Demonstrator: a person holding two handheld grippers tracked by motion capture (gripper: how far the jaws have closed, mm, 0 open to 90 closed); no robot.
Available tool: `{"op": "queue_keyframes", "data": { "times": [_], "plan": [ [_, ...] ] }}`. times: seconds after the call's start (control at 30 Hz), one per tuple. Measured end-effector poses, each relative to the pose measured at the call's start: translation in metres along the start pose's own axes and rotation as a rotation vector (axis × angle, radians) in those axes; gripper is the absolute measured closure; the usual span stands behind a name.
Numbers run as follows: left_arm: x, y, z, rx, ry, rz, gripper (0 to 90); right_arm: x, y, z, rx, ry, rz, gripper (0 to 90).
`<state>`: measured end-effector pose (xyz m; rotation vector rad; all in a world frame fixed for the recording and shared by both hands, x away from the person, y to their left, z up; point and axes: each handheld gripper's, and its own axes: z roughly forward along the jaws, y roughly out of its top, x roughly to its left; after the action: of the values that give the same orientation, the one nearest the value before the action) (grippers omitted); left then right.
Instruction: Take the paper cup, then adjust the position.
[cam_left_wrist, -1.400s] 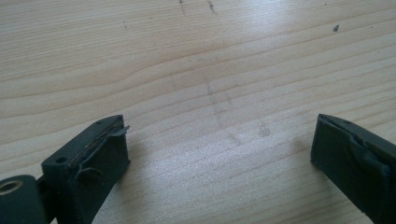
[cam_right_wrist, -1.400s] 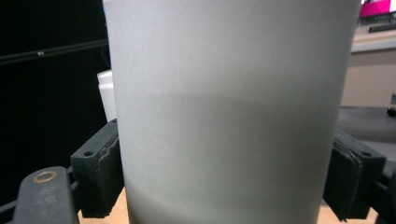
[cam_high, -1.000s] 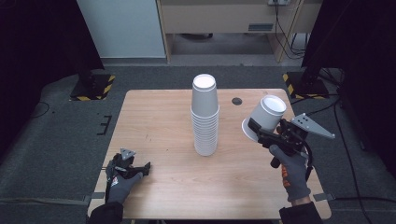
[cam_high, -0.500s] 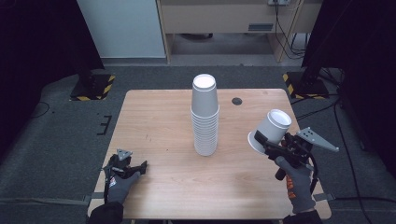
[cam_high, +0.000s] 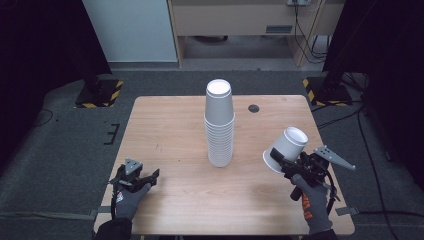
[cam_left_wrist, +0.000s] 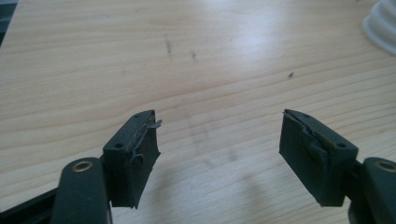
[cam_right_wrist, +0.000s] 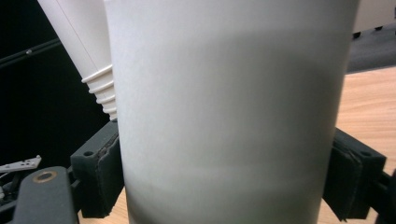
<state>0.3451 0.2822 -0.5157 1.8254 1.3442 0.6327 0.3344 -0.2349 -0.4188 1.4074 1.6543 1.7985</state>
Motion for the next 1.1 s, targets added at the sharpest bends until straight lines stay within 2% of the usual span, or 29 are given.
{"op": "queue_keyframes", "data": {
  "times": [0.23,0.33,0.63,0.8,0.93,0.97,1.1],
  "plan": [
    [-0.011,0.007,-0.007,-0.065,-0.036,0.021,30.0,-0.005,-0.008,0.001,-0.011,0.012,0.060,15.9],
    [-0.020,0.012,-0.010,-0.104,-0.063,0.034,30.5,-0.007,-0.010,0.001,-0.010,0.014,0.079,15.9],
    [-0.042,0.019,-0.014,-0.145,-0.130,0.064,31.0,-0.009,-0.013,0.000,-0.013,0.009,0.103,15.8],
    [-0.059,0.024,-0.017,-0.172,-0.175,0.089,31.6,-0.009,-0.014,0.001,-0.015,0.012,0.114,15.8],
    [-0.070,0.026,-0.018,-0.181,-0.194,0.117,32.2,-0.009,-0.015,0.001,-0.014,0.020,0.128,15.8],
    [-0.077,0.027,-0.018,-0.191,-0.204,0.128,32.3,-0.008,-0.015,0.001,-0.014,0.021,0.126,15.8],
    [-0.091,0.030,-0.020,-0.213,-0.223,0.147,32.7,-0.004,-0.013,0.001,-0.022,0.028,0.126,15.8]
  ]
}}
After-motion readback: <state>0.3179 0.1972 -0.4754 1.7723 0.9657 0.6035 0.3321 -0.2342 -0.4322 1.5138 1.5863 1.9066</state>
